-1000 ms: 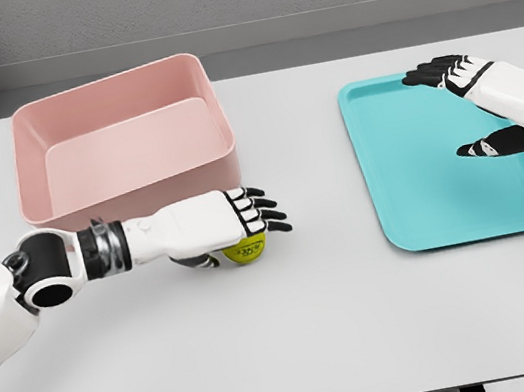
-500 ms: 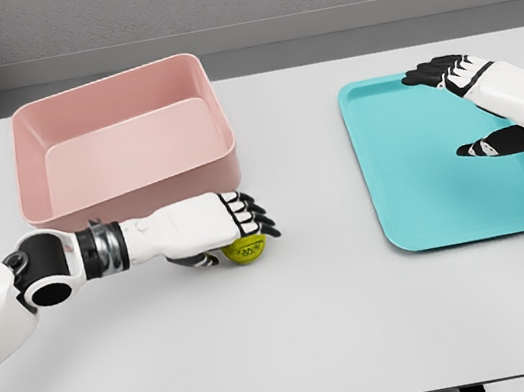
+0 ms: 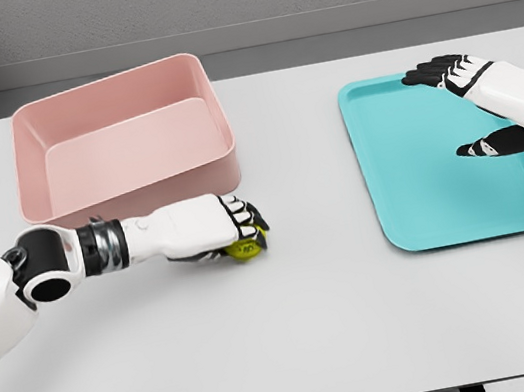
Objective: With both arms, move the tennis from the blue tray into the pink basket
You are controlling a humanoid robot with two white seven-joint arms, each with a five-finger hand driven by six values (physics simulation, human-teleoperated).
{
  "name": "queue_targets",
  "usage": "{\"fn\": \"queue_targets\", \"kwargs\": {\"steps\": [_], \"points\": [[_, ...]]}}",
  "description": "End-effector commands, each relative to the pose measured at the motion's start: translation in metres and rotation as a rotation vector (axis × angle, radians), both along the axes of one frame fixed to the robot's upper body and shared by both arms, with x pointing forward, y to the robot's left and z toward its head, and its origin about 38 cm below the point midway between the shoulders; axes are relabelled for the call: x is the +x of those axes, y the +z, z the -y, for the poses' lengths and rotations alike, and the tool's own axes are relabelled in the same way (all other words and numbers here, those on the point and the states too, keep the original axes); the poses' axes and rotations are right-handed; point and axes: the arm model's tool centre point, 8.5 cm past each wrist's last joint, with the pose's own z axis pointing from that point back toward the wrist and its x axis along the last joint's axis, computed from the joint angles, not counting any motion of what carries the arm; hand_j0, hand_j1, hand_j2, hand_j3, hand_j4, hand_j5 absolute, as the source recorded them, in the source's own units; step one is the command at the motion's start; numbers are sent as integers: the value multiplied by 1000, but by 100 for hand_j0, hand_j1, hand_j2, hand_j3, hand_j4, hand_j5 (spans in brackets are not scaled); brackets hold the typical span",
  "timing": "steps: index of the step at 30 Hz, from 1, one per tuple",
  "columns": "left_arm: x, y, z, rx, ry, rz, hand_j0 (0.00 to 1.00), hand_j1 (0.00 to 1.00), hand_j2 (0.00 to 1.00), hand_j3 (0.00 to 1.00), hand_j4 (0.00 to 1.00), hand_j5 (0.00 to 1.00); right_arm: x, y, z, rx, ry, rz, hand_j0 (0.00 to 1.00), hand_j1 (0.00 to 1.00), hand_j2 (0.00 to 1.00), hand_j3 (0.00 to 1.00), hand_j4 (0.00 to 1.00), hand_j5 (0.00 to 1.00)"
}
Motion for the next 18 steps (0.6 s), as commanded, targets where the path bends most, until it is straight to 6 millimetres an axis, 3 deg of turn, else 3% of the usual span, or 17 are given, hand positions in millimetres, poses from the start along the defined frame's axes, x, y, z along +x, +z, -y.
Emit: {"fn": "queue_targets", "kwargs": {"steps": [1, 11, 18], "points": [[0, 1, 0, -7, 2, -4, 53, 53, 53, 53, 53, 53, 0, 0, 1, 7, -1, -2, 100, 100, 100, 100, 100, 100], [2, 23, 5, -49, -19, 19, 54, 54, 54, 54, 54, 54, 0, 1, 1, 5, -1, -1, 100, 100, 100, 100, 100, 100], [5, 38, -7, -55, -7, 32, 54, 54, 54, 54, 54, 54, 0, 1, 0, 7, 0, -1, 100, 100, 100, 100, 100, 100]]}}
